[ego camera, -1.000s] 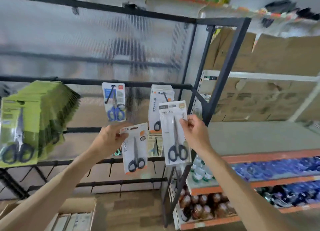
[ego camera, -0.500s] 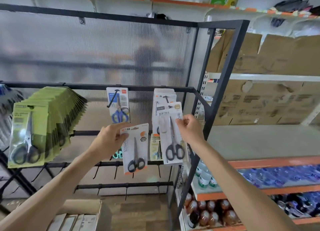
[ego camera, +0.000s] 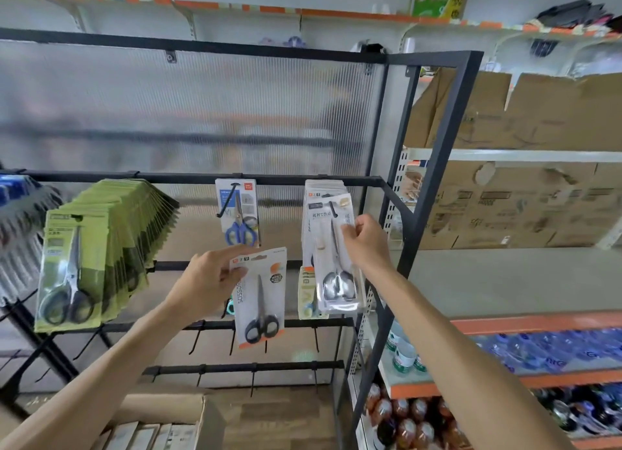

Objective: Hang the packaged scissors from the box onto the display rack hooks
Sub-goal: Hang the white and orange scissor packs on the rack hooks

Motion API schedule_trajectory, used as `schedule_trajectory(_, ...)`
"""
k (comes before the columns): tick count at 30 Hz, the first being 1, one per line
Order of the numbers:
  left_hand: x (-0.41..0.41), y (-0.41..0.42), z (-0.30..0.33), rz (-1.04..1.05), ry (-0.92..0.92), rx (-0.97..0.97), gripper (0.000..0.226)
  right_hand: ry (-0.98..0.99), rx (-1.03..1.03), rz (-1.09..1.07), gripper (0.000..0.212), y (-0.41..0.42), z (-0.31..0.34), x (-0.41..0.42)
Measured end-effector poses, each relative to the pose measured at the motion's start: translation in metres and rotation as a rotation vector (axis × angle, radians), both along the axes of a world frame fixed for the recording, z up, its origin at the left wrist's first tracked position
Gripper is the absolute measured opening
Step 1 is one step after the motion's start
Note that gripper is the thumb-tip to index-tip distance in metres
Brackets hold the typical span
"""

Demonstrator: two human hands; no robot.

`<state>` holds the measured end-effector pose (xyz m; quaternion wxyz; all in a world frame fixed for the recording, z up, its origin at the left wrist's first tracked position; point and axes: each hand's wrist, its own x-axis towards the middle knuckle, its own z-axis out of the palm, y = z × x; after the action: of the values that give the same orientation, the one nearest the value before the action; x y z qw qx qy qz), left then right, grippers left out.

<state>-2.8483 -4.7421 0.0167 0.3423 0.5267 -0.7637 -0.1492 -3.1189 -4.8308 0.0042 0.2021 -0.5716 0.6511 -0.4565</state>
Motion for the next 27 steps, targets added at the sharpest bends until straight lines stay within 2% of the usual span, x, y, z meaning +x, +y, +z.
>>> schedule_trajectory(5, 0.016, -0.005, -0.017, 0.05, -0.054, 0.026, 0.039, 0.048, -0.014, 0.046, 0.017, 0.037, -0.006, -0.013)
schedule_trajectory(8, 0.017, -0.012, -0.025, 0.009, -0.052, 0.061, 0.047, 0.022, -0.037, 0.066, 0.015, 0.055, -0.001, -0.015)
schedule_trajectory(13, -0.007, -0.019, -0.023, -0.031, -0.048, 0.029, 0.036, -0.039, -0.015, 0.046, 0.012, 0.047, 0.015, -0.007)
schedule_trajectory(27, -0.007, -0.003, -0.004, -0.005, -0.011, 0.088, 0.039, -0.014, -0.06, 0.087, 0.018, 0.047, 0.004, -0.011)
